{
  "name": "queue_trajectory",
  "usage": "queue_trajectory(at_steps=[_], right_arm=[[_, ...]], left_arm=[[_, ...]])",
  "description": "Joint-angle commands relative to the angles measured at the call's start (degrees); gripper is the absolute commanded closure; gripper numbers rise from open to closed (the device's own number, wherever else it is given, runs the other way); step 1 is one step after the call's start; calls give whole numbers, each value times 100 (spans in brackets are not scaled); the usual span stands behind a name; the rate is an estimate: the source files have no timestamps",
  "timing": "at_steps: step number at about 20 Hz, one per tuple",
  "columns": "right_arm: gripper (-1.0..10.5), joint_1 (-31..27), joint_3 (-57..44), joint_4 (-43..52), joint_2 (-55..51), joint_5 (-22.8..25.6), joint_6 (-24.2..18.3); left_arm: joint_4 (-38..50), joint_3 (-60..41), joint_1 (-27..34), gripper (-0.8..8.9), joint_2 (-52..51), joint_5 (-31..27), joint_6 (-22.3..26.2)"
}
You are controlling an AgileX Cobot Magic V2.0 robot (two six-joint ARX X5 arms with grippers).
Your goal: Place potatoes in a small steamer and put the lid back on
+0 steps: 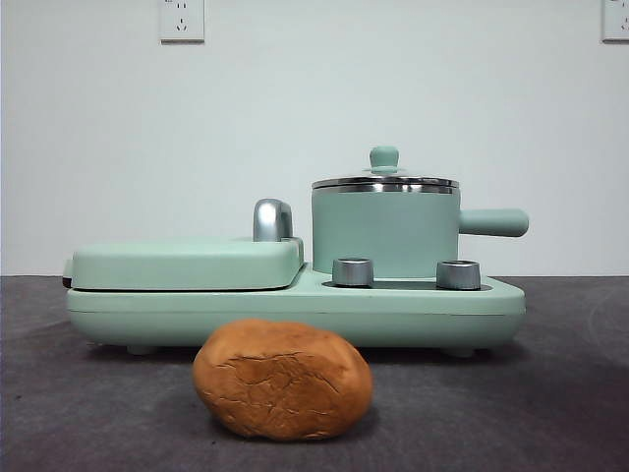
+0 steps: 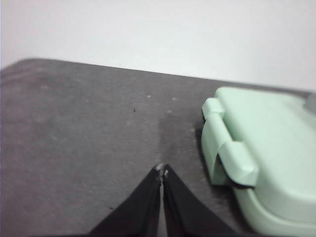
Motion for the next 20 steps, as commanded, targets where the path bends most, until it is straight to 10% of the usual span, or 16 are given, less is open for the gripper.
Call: queue_trajectory(at_steps=[1, 9, 20], right_arm=[[932, 13, -22, 155, 2, -15, 374], [933, 13, -20, 422, 2, -90, 2363], [934, 15, 407, 382, 133, -1401, 3080]], left_arm=[[155, -105, 4, 807, -11, 11, -938], [516, -105, 4, 807, -11, 13, -1285], [391, 522, 4, 805, 133, 562, -1987]])
